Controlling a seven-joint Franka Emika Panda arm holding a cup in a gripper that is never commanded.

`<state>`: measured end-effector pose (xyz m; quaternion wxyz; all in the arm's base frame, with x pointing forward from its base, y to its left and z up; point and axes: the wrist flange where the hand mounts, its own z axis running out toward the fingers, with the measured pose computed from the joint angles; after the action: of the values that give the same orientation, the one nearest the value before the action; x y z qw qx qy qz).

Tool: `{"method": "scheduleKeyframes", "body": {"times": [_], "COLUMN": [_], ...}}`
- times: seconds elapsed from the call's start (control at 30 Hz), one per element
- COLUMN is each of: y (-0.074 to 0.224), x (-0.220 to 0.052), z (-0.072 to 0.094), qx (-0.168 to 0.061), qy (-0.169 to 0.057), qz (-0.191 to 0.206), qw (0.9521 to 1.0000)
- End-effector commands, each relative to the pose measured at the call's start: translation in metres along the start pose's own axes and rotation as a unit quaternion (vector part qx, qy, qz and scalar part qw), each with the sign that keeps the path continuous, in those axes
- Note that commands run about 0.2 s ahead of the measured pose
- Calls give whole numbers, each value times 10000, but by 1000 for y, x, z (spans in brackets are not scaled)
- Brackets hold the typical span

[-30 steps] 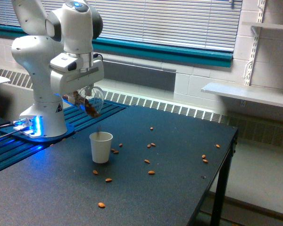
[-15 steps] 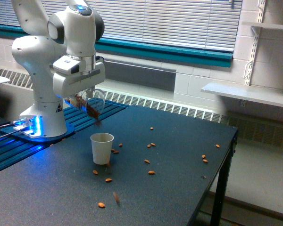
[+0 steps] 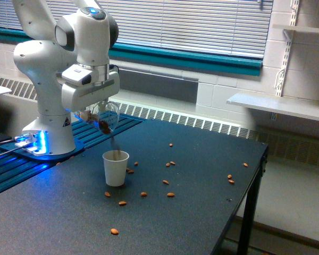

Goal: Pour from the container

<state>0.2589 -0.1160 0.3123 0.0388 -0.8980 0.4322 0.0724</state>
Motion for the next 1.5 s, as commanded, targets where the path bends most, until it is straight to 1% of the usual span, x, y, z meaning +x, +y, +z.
{"method": "scheduleKeyframes", "body": {"times": [0.03,0.33,1.03,1.5], "y": [2,5,3,-1], "x": [-6,-5,-4,-4], "z": [15,20,32,37], "qx": [-93,-157,-215,-216], "qy": [-127,-184,-335,-372], "qz": [37,83,102,82], "qw": [9999,9997,9992,9990]}}
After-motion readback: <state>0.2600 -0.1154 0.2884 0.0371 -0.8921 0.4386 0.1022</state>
